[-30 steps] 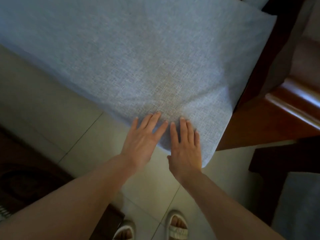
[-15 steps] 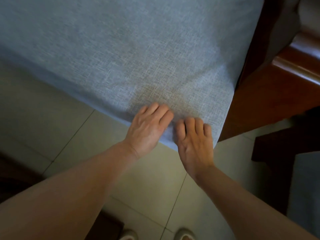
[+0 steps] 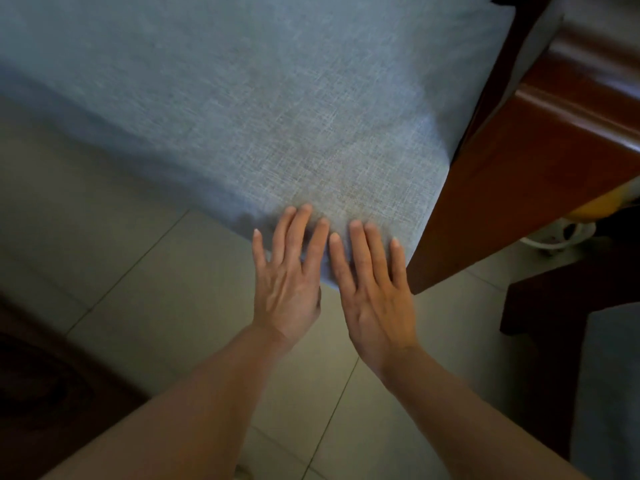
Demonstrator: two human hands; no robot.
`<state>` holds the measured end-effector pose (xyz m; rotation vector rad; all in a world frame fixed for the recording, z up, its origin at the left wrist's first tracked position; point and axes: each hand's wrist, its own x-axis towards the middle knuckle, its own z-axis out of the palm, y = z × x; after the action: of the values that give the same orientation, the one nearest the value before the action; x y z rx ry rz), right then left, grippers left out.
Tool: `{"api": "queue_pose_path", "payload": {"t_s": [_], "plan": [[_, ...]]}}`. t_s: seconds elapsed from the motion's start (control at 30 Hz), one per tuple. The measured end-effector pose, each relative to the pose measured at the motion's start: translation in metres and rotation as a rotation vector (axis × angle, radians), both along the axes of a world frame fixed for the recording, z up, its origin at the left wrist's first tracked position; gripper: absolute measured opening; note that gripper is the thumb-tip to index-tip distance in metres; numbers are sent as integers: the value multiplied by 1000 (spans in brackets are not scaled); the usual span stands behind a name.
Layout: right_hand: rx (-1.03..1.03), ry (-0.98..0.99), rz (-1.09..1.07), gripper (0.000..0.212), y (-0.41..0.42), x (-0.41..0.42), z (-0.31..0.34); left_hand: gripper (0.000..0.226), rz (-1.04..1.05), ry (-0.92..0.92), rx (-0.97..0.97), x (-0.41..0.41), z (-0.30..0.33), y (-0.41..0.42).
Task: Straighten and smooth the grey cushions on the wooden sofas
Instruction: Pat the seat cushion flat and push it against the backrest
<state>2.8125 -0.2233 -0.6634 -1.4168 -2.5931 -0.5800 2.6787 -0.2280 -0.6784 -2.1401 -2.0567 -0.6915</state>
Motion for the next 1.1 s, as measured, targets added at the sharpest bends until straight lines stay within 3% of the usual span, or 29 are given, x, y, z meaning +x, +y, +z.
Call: {"api": "queue_pose_path", "payload": {"t_s": [0.17,0.5,0.73,1.0,1.1], "plan": [[179,9,58,57,6,10,-20,89,59,-154,177,15,-23,9],[570,102,59,74,36,4,-61,74,-73,-102,463,0,-58,33],[629,140,152,75,38,11,-63,84,-91,-92,552,-3,-68,35],[601,91,186,86,33,19,-79,102,-143,33,485,-14,-102,28],[604,73,186,67,34,18,-87,107,-125,88,518,-17,-117,36]]}}
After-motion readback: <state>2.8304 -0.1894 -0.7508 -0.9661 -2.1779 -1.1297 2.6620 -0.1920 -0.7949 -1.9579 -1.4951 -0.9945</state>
